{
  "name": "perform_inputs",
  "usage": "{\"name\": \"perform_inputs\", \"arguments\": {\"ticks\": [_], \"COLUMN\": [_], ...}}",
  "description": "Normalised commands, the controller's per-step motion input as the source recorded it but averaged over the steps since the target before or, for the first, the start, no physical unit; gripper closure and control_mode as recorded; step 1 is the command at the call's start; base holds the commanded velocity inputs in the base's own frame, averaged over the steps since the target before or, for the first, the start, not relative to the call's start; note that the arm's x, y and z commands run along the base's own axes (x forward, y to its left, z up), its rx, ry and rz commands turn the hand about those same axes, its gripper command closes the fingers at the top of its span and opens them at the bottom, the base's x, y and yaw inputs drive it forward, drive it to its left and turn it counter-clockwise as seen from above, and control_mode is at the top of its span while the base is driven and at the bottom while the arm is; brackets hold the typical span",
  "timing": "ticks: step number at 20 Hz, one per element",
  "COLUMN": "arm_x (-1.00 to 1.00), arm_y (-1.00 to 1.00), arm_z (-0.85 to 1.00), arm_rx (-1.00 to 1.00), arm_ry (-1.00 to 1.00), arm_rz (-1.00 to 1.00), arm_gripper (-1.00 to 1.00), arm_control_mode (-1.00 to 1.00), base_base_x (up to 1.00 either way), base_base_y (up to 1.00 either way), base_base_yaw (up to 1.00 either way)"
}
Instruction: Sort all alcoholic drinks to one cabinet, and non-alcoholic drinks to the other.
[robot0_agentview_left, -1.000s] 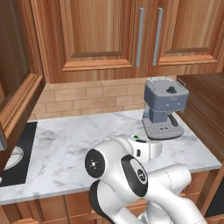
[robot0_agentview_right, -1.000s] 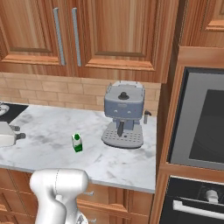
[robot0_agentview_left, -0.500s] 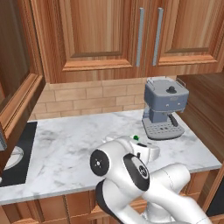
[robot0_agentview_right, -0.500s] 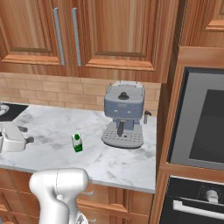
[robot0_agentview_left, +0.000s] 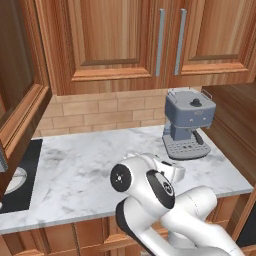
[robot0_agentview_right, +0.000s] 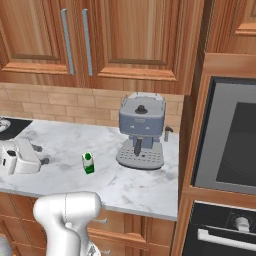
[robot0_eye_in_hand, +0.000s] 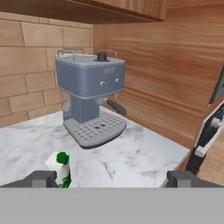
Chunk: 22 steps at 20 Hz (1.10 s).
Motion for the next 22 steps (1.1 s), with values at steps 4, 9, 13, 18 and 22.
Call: {"name": "perform_inputs", "arguments": {"ticks": [4, 9, 13, 18, 22], "arm_x": [0.43, 0.37, 0.29, 0.17, 0.06], "arm_y": [-0.17, -0.17, -0.07, -0.01, -0.02], "arm_z": [-0.44, -0.41, -0.44, -0.22, -0.05], "arm_rx": [-0.03, -0.02, -0.01, 0.00, 0.00], "arm_ry": [-0.01, -0.09, -0.10, -0.03, 0.00], "arm_rz": [-0.01, -0.05, -0.07, -0.04, 0.00], "arm_gripper": [-1.00, -1.00, -1.00, -1.00, -1.00], "arm_control_mode": [-1.00, -1.00, -1.00, -1.00, -1.00], "base_base_x": [0.00, 0.00, 0.00, 0.00, 0.00], "base_base_y": [0.00, 0.00, 0.00, 0.00, 0.00], "base_base_yaw": [0.00, 0.00, 0.00, 0.00, 0.00]}}
